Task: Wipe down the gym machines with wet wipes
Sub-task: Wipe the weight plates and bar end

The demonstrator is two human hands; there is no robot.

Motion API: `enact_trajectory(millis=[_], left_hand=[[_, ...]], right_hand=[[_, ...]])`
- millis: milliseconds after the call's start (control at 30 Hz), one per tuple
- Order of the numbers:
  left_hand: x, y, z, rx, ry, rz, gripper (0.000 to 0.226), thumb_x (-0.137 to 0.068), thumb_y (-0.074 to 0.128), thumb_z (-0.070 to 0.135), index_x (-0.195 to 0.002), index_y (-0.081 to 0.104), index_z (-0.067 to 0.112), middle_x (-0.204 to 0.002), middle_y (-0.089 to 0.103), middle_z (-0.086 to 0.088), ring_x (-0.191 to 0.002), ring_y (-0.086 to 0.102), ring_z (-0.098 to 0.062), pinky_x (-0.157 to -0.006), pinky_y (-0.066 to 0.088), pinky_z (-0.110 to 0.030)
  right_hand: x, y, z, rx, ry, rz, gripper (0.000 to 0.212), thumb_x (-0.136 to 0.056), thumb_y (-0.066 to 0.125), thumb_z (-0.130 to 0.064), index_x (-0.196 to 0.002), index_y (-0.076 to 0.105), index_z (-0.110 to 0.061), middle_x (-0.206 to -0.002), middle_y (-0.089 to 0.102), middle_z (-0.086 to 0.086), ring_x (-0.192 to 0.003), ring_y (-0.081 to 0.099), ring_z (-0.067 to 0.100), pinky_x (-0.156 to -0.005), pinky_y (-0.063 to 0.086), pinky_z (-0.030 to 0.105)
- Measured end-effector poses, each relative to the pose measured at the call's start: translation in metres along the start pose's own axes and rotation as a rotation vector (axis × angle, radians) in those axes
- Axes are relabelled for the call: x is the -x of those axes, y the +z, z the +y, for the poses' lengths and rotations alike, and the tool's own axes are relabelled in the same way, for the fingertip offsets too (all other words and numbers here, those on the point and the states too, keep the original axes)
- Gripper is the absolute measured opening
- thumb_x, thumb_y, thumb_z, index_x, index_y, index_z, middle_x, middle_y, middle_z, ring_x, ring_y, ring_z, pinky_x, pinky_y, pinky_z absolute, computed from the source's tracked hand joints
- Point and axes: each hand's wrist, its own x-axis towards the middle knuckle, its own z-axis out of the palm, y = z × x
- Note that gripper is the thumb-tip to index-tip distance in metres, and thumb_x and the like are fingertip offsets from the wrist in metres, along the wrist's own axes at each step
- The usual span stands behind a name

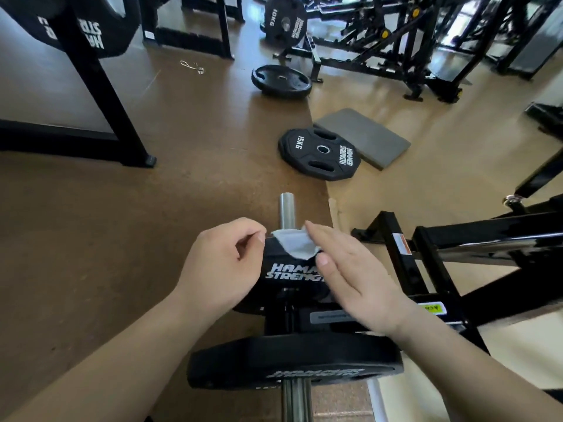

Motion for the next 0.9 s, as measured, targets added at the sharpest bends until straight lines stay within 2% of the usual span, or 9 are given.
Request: enact_trajectory(millis=[67,133,167,233,333,467,633,833,900], left_hand=[[-0.001,0.004,-0.001,-0.001,0.007,0.006,0.017,-0.1,0.059,0.021,-0.103,0.073,0.031,-0.084,0.069,0.021,-0.078,0.065,0.0,-0.067,0.047,-0.014],[-0.003,0.008,-0.001,-0.007,0.023,0.011,0.018,-0.1,0.06,0.021,-0.11,0.073,0.028,-0.093,0.071,0.021,-0.088,0.065,0.001,-0.072,0.047,-0.01],[-0.004,0.01,0.0,-0.011,0.033,0.016,0.018,-0.099,0.06,0.02,-0.11,0.073,0.027,-0.094,0.071,0.02,-0.089,0.065,0.0,-0.074,0.049,-0.013],[-0.005,0.012,0.001,-0.016,0.045,0.03,0.019,-0.099,0.061,0.019,-0.111,0.074,0.026,-0.094,0.071,0.018,-0.088,0.065,-0.002,-0.076,0.052,-0.02],[-0.005,0.016,0.001,-0.027,0.036,0.053,0.019,-0.098,0.062,0.017,-0.109,0.074,0.026,-0.092,0.071,0.019,-0.086,0.065,-0.002,-0.078,0.054,-0.025],[-0.003,0.016,0.0,-0.037,0.02,0.043,0.019,-0.098,0.061,0.02,-0.107,0.075,0.028,-0.091,0.071,0.02,-0.084,0.066,-0.002,-0.078,0.056,-0.031],[-0.001,0.017,0.003,-0.016,0.015,0.019,0.018,-0.097,0.062,0.019,-0.103,0.074,0.03,-0.086,0.07,0.02,-0.08,0.066,-0.004,-0.077,0.057,-0.035],[0.001,0.02,0.005,-0.017,-0.029,0.005,0.017,-0.096,0.064,0.021,-0.105,0.074,0.03,-0.085,0.07,0.022,-0.078,0.067,-0.005,-0.074,0.061,-0.04],[0.001,0.018,0.004,-0.001,-0.06,-0.001,0.018,-0.096,0.064,0.022,-0.109,0.074,0.03,-0.085,0.069,0.022,-0.079,0.067,-0.005,-0.074,0.062,-0.042]], right_hand=[[0.012,-0.012,0.014,-0.098,0.22,-0.026,0.034,-0.112,0.027,-0.045,-0.129,0.051,-0.061,-0.119,0.058,-0.038,-0.121,0.052,-0.006,-0.101,0.038,0.018],[0.02,-0.017,0.023,-0.143,0.397,-0.031,0.029,-0.109,0.027,-0.05,-0.098,0.051,-0.062,-0.096,0.06,-0.029,-0.099,0.058,0.003,-0.085,0.042,0.028],[0.023,-0.016,0.022,-0.158,0.423,-0.021,0.027,-0.108,0.026,-0.053,-0.1,0.051,-0.058,-0.1,0.062,-0.025,-0.102,0.059,0.007,-0.086,0.044,0.03],[0.025,-0.009,0.009,-0.185,0.388,0.005,0.039,-0.107,0.024,-0.057,-0.13,0.055,-0.045,-0.131,0.057,-0.028,-0.13,0.051,0.003,-0.108,0.039,0.027],[0.02,-0.001,-0.019,-0.297,0.257,0.0,0.053,-0.109,0.032,-0.044,-0.16,0.03,-0.03,-0.159,0.021,-0.033,-0.149,0.009,-0.016,-0.123,0.005,0.012],[0.022,-0.009,-0.003,-0.296,0.184,-0.066,0.053,-0.109,0.035,-0.039,-0.161,0.027,-0.031,-0.166,0.02,-0.023,-0.153,0.008,-0.008,-0.126,0.005,0.017],[0.023,-0.019,0.015,-0.247,0.479,-0.054,0.055,-0.109,0.032,-0.044,-0.162,0.027,-0.029,-0.164,0.018,-0.022,-0.146,0.006,-0.014,-0.112,0.002,0.002],[0.018,-0.006,-0.022,-0.273,0.1,-0.094,0.053,-0.112,0.034,-0.033,-0.163,0.023,-0.023,-0.169,0.015,-0.014,-0.153,0.004,-0.009,-0.125,0.002,0.016],[0.019,-0.014,-0.01,-0.228,0.102,-0.075,0.049,-0.113,0.034,-0.033,-0.161,0.03,-0.027,-0.167,0.025,-0.015,-0.154,0.012,-0.006,-0.121,0.007,0.009]])
